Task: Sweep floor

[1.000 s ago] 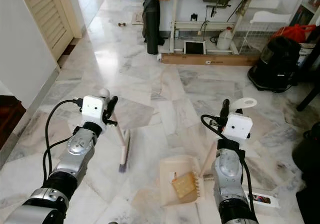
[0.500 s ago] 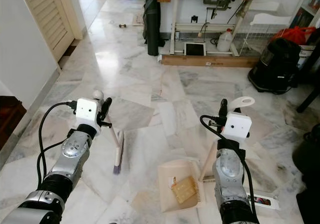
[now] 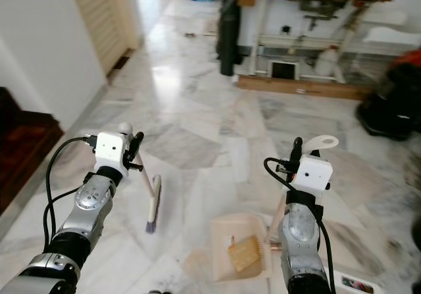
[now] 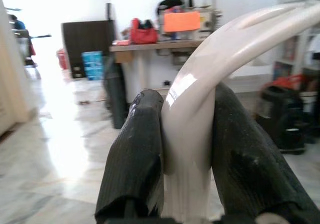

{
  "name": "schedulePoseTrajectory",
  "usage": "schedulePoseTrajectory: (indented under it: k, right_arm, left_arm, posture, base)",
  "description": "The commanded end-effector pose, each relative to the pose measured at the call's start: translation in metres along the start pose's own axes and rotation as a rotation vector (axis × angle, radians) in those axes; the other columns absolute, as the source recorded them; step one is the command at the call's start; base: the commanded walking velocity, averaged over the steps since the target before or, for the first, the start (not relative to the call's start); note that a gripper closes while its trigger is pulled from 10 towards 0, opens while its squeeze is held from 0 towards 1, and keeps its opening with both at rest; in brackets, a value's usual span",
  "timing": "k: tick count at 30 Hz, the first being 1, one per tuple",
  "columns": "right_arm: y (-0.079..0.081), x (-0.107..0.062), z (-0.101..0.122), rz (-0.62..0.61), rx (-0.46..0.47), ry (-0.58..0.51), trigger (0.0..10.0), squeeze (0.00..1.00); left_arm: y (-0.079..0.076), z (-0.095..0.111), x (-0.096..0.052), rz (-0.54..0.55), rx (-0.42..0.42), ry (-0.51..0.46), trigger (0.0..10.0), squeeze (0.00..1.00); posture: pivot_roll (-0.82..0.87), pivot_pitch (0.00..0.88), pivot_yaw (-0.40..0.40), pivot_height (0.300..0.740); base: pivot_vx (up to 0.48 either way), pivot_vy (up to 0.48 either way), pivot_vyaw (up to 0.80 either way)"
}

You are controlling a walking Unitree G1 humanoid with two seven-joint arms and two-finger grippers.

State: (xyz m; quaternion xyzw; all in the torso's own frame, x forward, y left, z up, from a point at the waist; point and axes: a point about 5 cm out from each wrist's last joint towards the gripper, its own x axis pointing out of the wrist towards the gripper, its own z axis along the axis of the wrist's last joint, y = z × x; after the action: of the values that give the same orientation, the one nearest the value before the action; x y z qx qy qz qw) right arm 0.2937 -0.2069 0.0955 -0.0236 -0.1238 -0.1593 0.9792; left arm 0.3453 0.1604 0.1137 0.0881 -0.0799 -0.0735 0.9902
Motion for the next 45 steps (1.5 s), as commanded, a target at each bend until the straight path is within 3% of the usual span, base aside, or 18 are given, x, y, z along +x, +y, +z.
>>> schedulePoseTrajectory:
  k: [1, 45]
  right_arm:
    - [-0.0013, 0.0041, 0.0113, -0.01, 0.005, -0.049, 10.0, 0.0]
    - [-0.0027, 0.007, 0.0175, 0.01, 0.006, -0.046, 10.0, 0.0]
  left_arm:
    - [0.0043, 0.0117, 0.0042, 0.007, 0.009, -0.059, 10.0, 0.0]
    - [0.0005, 0.0103, -0.0004, 0.026, 0.002, -0.065, 10.0, 0.0]
  posture:
    - [0.06, 0.0, 0.039, 0.74]
    - [0.06, 0.0, 0.002, 0.74]
  base:
    - [0.0, 0.0, 0.8]
    - [0.0, 0.0, 0.8]
